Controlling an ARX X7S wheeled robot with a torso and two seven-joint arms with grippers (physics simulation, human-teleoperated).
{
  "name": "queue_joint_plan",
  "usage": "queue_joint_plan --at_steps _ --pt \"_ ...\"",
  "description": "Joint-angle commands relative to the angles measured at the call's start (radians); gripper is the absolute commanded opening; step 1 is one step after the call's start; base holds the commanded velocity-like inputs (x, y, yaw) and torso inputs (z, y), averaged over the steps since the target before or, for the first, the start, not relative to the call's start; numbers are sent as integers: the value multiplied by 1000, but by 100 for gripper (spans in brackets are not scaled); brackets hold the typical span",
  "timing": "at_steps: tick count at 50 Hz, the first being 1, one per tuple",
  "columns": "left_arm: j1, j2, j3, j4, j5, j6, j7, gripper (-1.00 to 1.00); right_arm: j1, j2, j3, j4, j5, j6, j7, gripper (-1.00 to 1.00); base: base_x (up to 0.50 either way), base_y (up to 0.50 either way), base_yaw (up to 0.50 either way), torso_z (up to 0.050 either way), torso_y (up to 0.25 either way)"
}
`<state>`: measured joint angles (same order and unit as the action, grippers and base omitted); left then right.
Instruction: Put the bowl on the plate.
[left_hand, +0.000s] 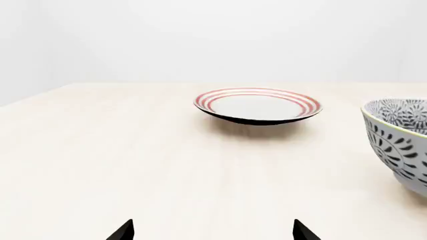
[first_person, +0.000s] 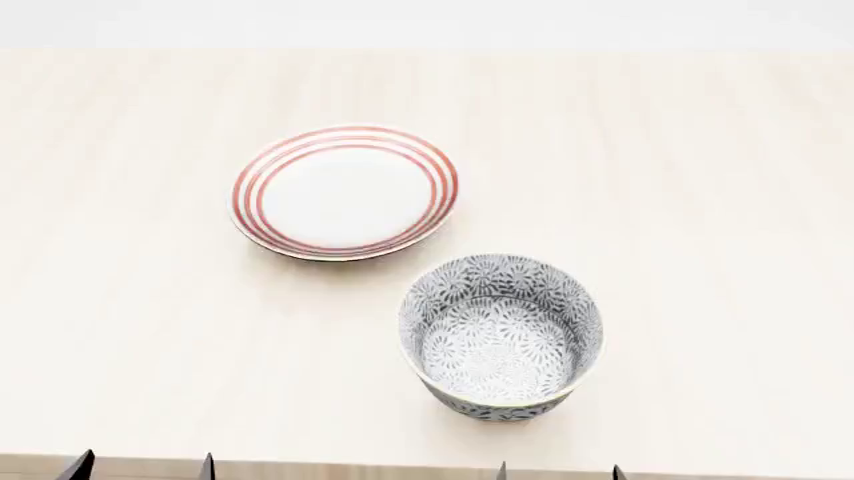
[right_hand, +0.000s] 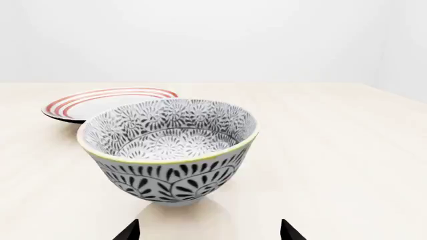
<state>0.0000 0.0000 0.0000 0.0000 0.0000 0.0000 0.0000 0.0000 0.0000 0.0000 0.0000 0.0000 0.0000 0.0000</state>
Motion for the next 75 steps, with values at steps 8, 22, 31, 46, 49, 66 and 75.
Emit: queue_joint_plan --at_steps 8,22,31,46,49,66,75 --pt "-2 -38 46 -11 -47 0 -39 100 3 38 -46 13 35 -6 49 100 0 0 0 0 0" --pt "-2 -16 22 -7 -17 -15 -15 100 1 16 -20 10 11 -3 23 100 0 0 0 0 0" --pt "-1 -42 52 4 -47 -30 -51 100 0 43 -53 8 36 -5 55 100 0 0 0 0 0" --pt "-44 -90 -36 407 -137 -160 -141 100 72 70 31 -322 113 55 157 100 0 0 0 0 0" --pt "-57 -102 -69 491 -145 -172 -167 100 87 71 63 -394 139 24 180 100 0 0 0 0 0" --pt "-68 -133 -100 613 -143 -157 -223 100 93 89 87 -489 210 -63 218 100 309 -7 0 0 0" --pt "-65 -142 -89 607 -146 -158 -233 100 89 103 72 -483 211 -66 227 100 500 -13 0 0 0"
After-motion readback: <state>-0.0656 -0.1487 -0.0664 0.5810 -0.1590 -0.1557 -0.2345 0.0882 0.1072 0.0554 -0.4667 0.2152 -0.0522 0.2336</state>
